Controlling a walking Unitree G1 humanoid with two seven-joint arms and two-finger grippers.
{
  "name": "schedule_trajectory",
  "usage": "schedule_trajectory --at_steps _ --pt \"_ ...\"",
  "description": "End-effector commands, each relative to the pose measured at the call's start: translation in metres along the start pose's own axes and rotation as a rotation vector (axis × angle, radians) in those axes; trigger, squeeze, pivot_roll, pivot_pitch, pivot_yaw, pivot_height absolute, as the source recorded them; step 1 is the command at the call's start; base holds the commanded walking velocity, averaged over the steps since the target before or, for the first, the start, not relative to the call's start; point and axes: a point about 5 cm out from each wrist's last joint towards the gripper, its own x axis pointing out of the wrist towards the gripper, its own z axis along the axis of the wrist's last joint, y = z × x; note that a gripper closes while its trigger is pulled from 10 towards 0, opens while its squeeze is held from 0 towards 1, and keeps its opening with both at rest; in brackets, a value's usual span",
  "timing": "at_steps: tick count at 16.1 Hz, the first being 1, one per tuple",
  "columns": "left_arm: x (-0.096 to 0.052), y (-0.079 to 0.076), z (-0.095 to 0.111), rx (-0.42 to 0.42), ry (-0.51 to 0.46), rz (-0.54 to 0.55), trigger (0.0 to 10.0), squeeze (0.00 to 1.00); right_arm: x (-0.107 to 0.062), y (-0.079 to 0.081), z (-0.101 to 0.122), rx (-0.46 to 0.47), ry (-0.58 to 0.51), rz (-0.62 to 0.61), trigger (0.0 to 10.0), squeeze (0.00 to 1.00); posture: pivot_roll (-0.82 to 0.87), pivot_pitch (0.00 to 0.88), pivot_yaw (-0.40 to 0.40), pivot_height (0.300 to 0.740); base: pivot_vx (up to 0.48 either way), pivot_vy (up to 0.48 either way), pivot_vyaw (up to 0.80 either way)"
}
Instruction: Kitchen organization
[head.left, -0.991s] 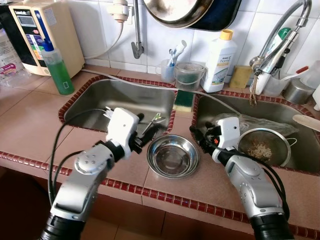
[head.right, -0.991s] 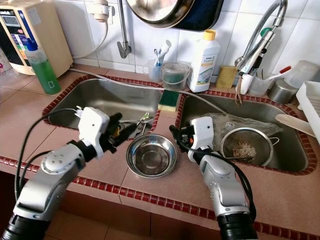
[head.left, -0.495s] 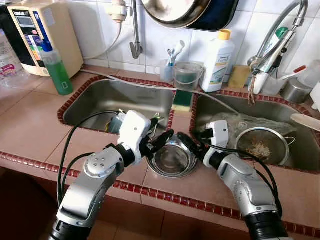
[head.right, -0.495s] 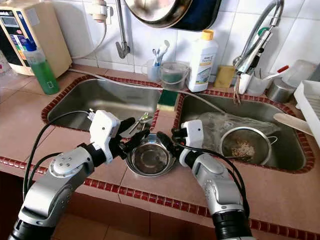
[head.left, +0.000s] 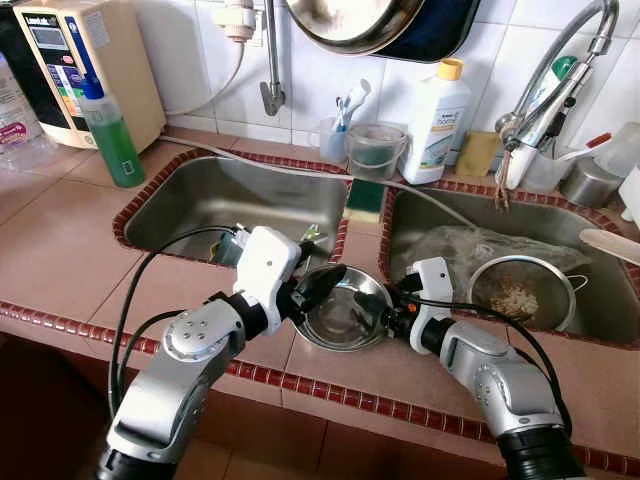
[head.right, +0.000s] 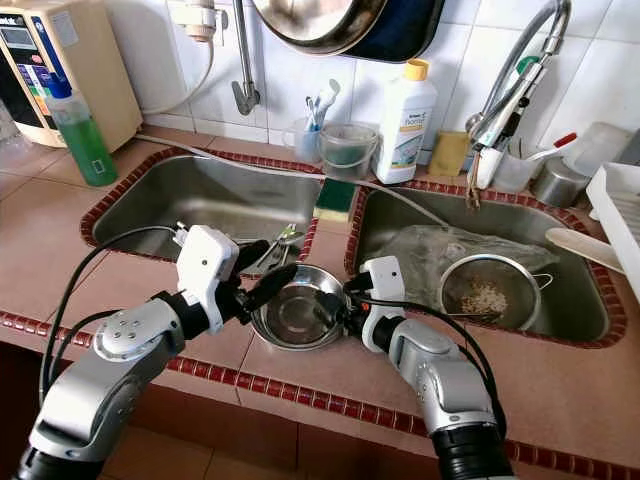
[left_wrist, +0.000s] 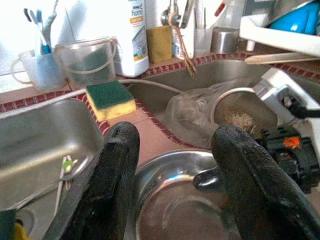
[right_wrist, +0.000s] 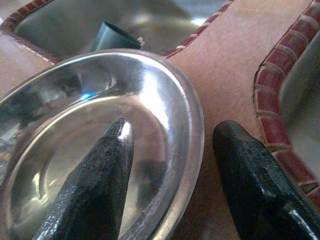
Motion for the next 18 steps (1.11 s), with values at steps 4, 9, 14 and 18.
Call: schedule_trajectory --at_steps 4,9,14,18 --pt "-0.002 0.000 0.002 0.013 -0.003 0.003 10.0 0.00 -0.004 0.002 0.004 0.062 -0.003 0.037 10.0 0.00 -0.16 0.000 -0.017 0.736 0.000 0.000 0.00" --pt "-0.001 0.000 0.002 0.013 -0.006 0.008 10.0 0.00 -0.005 0.001 0.015 0.219 -0.061 0.058 0.0 0.00 -0.16 0.000 -0.018 0.736 0.000 0.000 0.00" --pt "-0.001 0.000 0.003 0.004 -0.011 0.014 10.0 0.00 -0.007 -0.001 0.016 0.235 -0.057 0.051 0.0 0.00 -0.16 0.000 -0.021 0.736 0.000 0.000 0.00" --pt "0.000 0.000 0.004 -0.004 -0.015 0.020 10.0 0.00 -0.008 -0.001 0.013 0.123 -0.012 0.026 0.0 0.00 -0.16 0.000 -0.018 0.736 0.000 0.000 0.00"
